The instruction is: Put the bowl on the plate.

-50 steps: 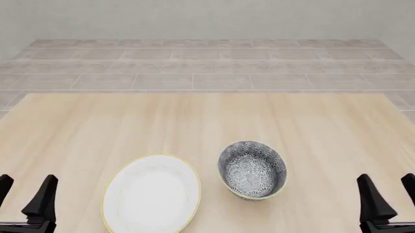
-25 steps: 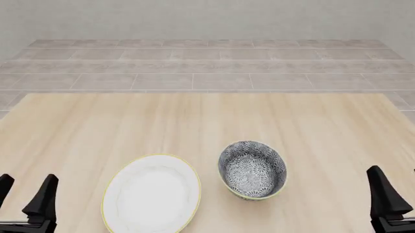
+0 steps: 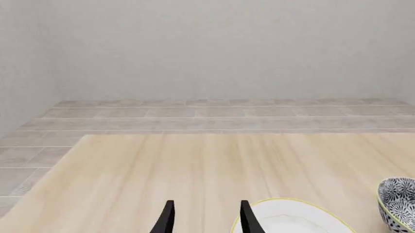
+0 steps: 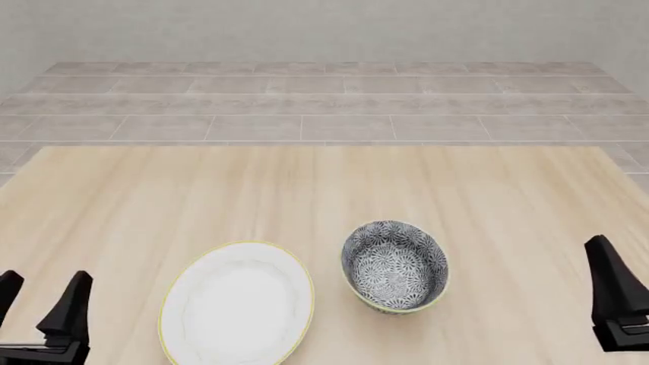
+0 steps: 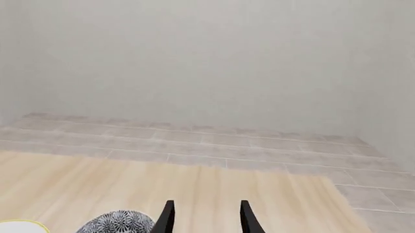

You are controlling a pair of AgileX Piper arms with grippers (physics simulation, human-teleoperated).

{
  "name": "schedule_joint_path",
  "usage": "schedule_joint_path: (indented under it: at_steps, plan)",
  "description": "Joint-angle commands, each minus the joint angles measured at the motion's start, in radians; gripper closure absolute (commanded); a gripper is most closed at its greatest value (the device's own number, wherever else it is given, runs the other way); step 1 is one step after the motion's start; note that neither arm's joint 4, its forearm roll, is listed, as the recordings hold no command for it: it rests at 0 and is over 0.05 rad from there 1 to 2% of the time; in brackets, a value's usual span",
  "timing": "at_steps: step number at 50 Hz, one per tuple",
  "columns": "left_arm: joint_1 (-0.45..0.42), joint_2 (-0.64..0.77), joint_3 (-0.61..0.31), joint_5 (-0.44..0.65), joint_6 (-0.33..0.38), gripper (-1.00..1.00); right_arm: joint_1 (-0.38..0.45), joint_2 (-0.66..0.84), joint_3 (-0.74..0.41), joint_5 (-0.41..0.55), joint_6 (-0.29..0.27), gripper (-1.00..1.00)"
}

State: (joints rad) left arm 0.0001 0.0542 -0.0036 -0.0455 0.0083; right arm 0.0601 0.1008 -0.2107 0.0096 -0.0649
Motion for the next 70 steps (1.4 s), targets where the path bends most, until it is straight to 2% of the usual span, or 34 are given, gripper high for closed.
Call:
schedule_joint_path:
  at_steps: [1,20,28,30,39,49,58,70]
  plan:
    - [-0.001,0.010,-0.001,-0.009,0.003,-1.00,0.028,0.107,-0.046,-0.038,-0.019,-1.00]
    - [0.002,-0.010,-0.005,0.008,0.002,-1.00,0.074,0.305,-0.158,-0.029,-0.044,-1.00]
    - [0.003,-0.010,-0.010,0.011,0.003,-1.00,0.089,0.358,-0.204,-0.013,-0.061,-1.00]
    - [0.004,-0.003,-0.011,0.005,0.003,-1.00,0.091,0.371,-0.213,-0.011,-0.082,-1.00]
    - [0.003,0.028,-0.015,-0.021,0.005,-1.00,0.100,0.415,-0.258,0.015,-0.093,-1.00]
    - [0.002,0.037,-0.018,-0.025,0.006,-1.00,0.131,0.505,-0.326,0.052,-0.081,-1.00]
    - [0.003,0.046,-0.019,-0.035,0.006,-1.00,0.154,0.597,-0.403,0.094,-0.092,-1.00]
    - [0.003,0.044,-0.020,-0.033,0.001,-1.00,0.169,0.663,-0.446,0.129,-0.073,-1.00]
